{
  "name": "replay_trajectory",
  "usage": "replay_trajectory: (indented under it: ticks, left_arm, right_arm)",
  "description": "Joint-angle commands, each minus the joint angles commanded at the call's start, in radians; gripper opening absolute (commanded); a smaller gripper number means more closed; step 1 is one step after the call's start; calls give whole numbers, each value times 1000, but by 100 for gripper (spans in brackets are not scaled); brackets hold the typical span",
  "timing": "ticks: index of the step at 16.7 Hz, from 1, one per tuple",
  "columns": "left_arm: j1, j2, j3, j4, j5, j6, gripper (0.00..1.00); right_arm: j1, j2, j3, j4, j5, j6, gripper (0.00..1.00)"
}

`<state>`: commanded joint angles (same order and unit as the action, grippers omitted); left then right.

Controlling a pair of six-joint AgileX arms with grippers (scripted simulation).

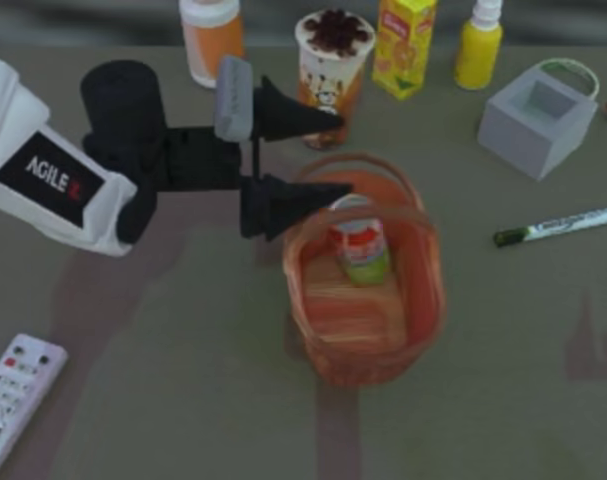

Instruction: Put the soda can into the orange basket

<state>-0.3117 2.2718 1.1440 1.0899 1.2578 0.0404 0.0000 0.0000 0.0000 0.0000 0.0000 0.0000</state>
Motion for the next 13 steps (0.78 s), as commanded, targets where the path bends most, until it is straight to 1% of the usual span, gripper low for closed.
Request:
replay_trajectory:
  ticks: [8,10,13]
  left_arm:
    - [-1,-11,-2,-4,-7,-3,100]
    - [13,-62,-14,-26,-39,-19,100]
    - [50,-219,-56,-91,-128,-59,100]
  right_arm:
    - [6,10,10,-9,-1,-7,100]
    - [30,59,59,-54,-6,-37,100]
    - [91,210,208,-175,-11,-118,100]
